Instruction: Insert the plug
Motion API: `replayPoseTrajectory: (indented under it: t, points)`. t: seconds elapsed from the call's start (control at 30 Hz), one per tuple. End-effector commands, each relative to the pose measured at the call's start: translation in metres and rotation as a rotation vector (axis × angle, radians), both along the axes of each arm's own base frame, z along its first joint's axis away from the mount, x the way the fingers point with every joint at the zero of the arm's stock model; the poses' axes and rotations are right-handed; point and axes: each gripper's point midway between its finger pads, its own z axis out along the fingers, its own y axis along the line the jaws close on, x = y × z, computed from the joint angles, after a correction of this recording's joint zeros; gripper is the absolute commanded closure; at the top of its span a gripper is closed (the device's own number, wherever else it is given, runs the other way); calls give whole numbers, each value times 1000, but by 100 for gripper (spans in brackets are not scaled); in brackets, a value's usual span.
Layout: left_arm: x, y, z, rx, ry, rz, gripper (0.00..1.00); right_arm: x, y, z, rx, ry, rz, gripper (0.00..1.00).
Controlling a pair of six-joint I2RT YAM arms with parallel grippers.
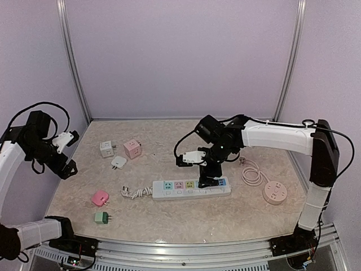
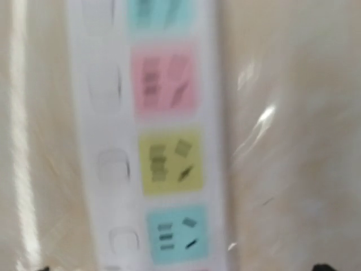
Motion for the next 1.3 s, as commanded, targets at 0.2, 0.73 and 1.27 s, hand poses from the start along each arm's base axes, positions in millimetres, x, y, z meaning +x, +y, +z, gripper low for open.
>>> replayPoseTrajectory:
  t: [0.2,0.73,1.27]
  points:
    - [-12,5,-16,0,-36,70,1,7,35,108,660,151,-542,0]
    - [-2,-17,-80,110,66,-7,2,4,-19,55,672,279,-1054,2]
    - [-15,-85,-149,288,260,-594,13,-3,-38,21,539,243,-1082,2]
